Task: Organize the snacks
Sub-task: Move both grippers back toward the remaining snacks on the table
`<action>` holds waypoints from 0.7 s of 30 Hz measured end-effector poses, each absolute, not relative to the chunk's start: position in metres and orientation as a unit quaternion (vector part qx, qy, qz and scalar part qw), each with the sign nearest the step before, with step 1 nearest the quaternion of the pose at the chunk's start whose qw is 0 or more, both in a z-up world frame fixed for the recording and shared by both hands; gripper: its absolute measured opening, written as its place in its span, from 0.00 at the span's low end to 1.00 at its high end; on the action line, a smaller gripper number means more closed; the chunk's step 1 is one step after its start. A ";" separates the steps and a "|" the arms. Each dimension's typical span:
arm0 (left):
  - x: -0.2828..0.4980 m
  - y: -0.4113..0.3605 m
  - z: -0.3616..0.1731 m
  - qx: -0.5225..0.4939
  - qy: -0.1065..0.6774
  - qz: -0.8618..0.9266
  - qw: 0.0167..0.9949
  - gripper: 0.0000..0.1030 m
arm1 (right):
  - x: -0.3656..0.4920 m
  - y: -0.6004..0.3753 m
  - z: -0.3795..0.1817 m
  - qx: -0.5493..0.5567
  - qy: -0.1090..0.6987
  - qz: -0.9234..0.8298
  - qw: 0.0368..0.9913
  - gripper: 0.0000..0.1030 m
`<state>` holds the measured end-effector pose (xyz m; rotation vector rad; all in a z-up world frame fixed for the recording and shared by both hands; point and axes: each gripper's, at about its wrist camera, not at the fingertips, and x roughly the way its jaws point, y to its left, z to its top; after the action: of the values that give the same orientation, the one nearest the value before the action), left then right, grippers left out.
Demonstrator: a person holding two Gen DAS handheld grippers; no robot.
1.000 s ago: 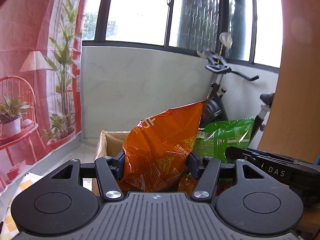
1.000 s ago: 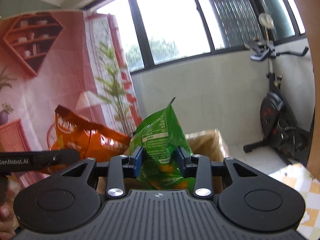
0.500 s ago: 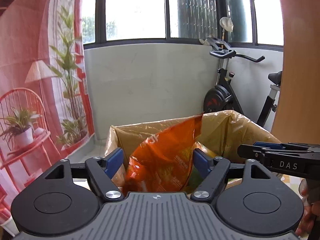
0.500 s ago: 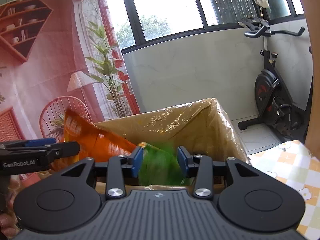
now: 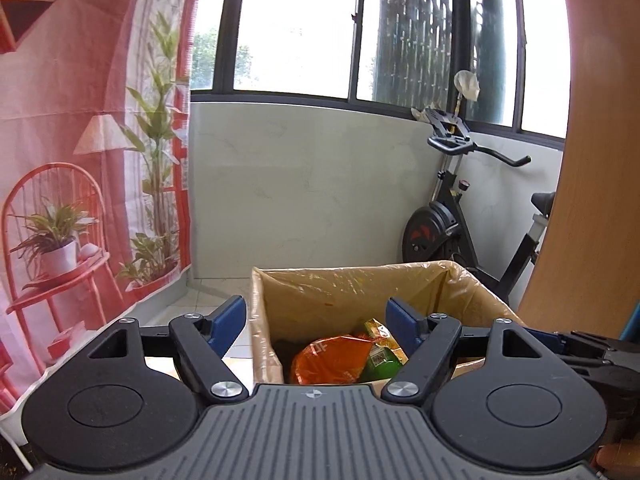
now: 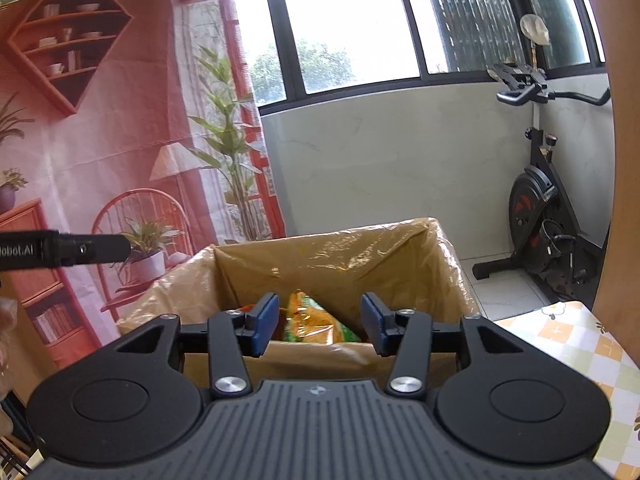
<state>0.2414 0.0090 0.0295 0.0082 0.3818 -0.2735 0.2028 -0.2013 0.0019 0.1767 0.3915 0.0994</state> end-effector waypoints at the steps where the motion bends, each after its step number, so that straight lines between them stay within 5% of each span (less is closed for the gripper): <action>1: 0.238 0.012 0.032 0.003 0.188 -0.133 0.973 0.77 | 0.199 -0.198 0.004 0.087 0.193 0.051 0.976 0.48; 12: 0.191 0.055 0.049 -0.023 0.194 -0.127 0.972 0.77 | 0.152 -0.168 0.027 0.089 0.166 0.075 0.979 0.48; 21: 0.153 0.075 0.003 -0.017 0.224 -0.134 0.965 0.77 | 0.114 -0.150 0.001 0.073 0.162 0.082 0.981 0.48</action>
<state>0.1527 0.0747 0.0029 -0.0341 0.4526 -0.2704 0.1137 -0.1496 0.0010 0.1462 0.3268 0.1642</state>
